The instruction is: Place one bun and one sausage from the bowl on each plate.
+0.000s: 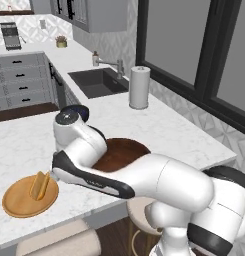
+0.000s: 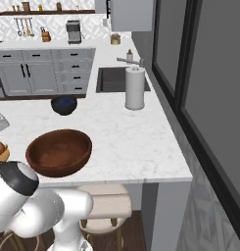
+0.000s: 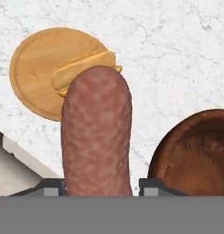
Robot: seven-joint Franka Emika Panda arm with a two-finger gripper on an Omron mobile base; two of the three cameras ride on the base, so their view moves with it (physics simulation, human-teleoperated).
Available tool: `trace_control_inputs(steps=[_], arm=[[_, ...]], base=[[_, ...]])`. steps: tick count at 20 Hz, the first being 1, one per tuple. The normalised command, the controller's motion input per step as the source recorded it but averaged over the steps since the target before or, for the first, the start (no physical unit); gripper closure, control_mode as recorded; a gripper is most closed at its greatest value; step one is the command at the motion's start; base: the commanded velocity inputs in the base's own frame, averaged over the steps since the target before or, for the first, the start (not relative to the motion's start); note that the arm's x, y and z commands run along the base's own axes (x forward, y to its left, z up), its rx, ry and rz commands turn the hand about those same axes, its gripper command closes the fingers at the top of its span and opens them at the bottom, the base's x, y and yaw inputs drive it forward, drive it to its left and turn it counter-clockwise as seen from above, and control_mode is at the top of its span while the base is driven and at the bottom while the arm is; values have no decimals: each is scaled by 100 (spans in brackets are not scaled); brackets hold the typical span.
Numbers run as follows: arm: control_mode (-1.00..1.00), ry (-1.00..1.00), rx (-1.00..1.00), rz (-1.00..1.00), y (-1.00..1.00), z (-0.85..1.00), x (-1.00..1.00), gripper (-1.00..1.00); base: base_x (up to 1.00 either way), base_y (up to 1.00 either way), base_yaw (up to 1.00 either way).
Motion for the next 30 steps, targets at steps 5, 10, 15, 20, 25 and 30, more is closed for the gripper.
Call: trace_control_inputs(steps=[5, 10, 15, 20, 25, 30], arm=[[-100, 0, 1, 0, 100, -26, -8, 100], [-100, 7, 3, 5, 100, -55, -10, 100], [-100, 8, 0, 3, 80, -7, -21, 100], [-100, 20, -9, 0, 62, -64, 41, 100], [-100, 4, -14, -1, 20, -47, 83, -100], [-100, 6, -4, -4, 33, -1, 28, -100]], base=[[0, 0, 0], [0, 0, 0], [0, 0, 0], [0, 0, 0], [0, 0, 0], [0, 0, 0]])
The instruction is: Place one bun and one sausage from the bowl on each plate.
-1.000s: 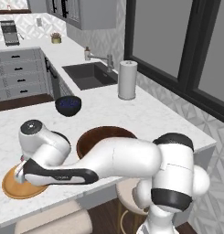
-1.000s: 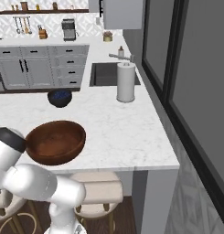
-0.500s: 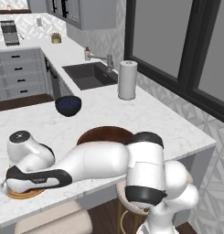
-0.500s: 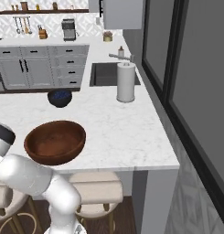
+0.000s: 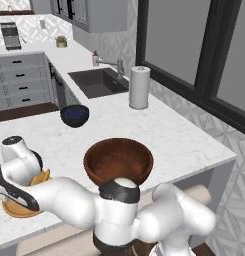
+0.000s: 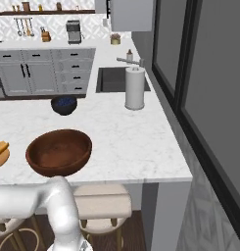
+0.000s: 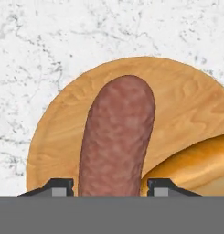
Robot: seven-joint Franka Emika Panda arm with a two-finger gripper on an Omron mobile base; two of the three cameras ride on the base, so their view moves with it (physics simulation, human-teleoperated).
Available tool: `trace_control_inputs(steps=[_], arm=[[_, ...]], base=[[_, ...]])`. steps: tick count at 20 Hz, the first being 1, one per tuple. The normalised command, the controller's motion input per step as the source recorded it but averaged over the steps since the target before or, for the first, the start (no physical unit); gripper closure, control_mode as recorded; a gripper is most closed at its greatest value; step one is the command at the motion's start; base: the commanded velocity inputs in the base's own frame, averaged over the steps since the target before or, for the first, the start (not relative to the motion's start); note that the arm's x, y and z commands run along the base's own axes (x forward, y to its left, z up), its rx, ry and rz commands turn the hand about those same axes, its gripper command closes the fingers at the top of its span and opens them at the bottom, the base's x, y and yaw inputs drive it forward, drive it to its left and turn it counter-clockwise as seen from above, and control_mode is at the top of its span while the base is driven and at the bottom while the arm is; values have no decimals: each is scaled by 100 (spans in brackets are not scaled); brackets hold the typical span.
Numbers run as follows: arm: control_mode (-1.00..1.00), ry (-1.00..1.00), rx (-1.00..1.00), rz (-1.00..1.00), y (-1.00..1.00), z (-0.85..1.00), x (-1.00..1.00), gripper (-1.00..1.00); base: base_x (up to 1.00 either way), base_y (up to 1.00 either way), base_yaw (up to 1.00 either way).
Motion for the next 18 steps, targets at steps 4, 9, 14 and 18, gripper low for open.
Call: trace_control_inputs(steps=[4, 9, 14, 18], arm=[[-100, 5, -6, -3, 39, -7, 8, -100], [-100, -4, 3, 0, -44, 21, -78, -100], [-100, -19, 14, 0, -100, 38, -100, -100], [-100, -20, 8, 0, -100, 6, -100, -100]], base=[[0, 0, 0], [0, 0, 0], [0, 0, 0], [0, 0, 0]])
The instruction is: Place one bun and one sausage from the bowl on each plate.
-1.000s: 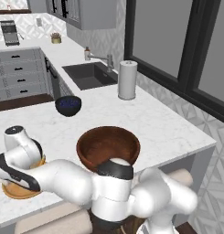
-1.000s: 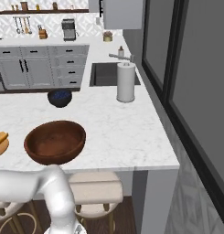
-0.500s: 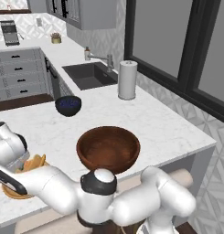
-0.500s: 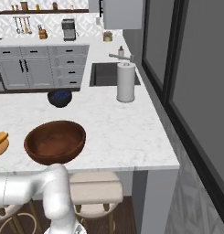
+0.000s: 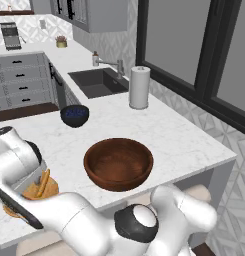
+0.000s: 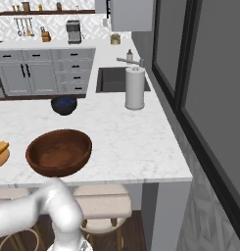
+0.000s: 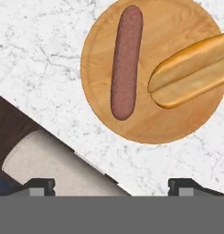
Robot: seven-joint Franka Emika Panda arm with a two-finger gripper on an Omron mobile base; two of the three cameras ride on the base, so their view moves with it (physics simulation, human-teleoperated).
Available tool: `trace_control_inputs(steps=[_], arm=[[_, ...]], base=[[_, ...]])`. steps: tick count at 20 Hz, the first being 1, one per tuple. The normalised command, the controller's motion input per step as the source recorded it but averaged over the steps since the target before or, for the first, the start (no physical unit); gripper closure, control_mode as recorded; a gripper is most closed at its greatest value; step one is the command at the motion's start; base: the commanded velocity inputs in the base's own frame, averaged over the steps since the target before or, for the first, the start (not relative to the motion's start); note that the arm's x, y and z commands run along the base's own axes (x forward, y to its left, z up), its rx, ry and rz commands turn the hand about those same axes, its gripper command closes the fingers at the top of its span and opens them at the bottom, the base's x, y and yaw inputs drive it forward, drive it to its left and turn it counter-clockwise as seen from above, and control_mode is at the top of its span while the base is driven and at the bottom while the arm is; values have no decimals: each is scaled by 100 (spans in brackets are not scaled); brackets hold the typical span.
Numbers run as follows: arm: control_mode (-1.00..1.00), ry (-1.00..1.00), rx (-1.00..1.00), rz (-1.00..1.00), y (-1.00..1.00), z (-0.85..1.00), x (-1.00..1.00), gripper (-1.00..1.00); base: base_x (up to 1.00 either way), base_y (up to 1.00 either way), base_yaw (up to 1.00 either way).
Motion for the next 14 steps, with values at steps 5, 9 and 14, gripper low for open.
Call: trace_control_inputs(steps=[5, 9, 14], arm=[[-100, -15, 2, -2, -100, 2, -72, -100], [-100, -19, 0, -1, -100, 12, -10, -100], [-100, 2, 7, 0, -31, 3, 1, -100]], base=[[0, 0, 0], [0, 0, 0], [0, 0, 0]])
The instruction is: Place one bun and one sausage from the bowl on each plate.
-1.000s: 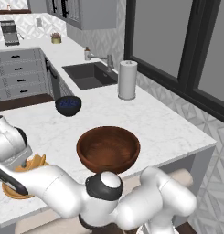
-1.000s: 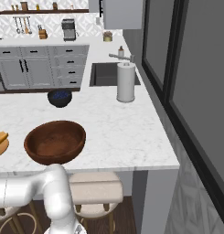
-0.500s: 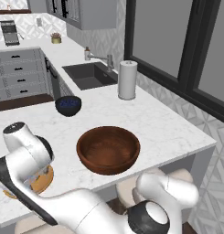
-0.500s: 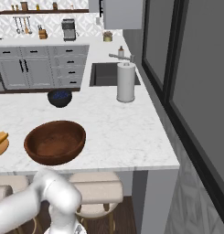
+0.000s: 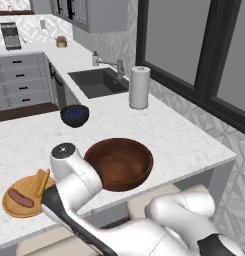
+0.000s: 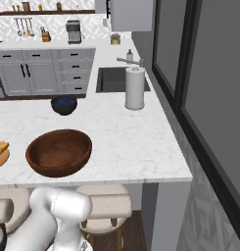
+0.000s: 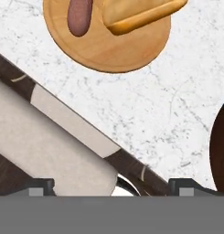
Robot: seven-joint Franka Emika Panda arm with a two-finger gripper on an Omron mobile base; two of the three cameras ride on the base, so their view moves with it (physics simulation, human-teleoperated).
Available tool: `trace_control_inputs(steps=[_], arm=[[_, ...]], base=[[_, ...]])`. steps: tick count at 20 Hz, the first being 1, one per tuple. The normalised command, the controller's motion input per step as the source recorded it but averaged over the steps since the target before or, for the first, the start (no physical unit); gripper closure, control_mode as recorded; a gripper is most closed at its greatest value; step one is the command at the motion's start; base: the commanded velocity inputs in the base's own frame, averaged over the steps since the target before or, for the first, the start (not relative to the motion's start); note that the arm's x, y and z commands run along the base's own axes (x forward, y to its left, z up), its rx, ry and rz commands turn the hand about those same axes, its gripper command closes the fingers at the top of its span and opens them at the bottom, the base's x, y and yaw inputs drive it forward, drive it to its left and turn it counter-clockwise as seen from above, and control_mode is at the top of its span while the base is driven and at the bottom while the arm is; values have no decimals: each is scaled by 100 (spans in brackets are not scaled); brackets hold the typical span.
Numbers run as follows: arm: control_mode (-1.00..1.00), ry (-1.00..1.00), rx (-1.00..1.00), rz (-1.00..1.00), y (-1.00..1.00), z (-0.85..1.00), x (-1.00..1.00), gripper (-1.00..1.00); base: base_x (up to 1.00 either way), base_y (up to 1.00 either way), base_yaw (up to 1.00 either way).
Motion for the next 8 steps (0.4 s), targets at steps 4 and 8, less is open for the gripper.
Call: trace_control_inputs(steps=[4, 8], arm=[[-100, -9, 21, 0, -53, -25, -6, -100], [-100, -87, -25, 12, -17, -82, -37, -100]], base=[[0, 0, 0], [0, 0, 0]])
